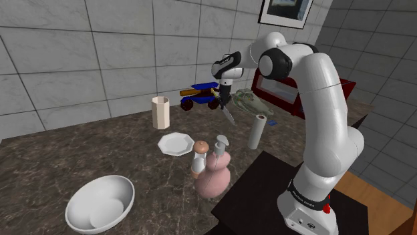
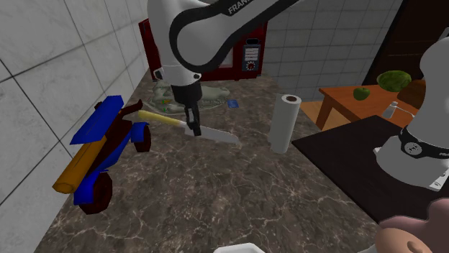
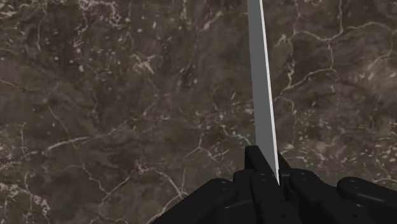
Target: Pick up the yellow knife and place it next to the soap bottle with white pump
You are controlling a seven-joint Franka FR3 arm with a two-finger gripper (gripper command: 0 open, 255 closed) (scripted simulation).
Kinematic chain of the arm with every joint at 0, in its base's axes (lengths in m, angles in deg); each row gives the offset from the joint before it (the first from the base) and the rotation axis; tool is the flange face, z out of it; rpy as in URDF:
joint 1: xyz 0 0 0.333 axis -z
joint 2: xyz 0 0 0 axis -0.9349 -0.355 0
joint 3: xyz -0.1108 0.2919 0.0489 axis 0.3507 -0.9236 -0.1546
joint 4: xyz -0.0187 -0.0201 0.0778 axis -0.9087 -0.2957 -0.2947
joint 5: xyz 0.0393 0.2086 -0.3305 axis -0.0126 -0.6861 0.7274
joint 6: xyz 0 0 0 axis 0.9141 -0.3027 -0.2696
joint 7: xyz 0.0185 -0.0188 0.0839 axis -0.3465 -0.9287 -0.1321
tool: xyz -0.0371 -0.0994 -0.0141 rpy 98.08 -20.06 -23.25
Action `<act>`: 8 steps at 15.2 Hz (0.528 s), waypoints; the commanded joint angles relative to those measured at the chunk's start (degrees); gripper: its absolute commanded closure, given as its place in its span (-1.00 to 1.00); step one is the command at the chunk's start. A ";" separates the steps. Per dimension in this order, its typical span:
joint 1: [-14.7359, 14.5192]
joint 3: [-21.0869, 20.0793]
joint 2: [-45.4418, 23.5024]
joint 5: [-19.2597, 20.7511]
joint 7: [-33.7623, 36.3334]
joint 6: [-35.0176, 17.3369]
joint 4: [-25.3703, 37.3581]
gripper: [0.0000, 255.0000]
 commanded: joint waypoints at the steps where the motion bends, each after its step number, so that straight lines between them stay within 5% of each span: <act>1: -0.06 0.16 0.77 0.23 0.12 1.17 0.39 1.00; 8: -0.24 0.61 3.12 0.95 0.55 5.23 2.18 1.00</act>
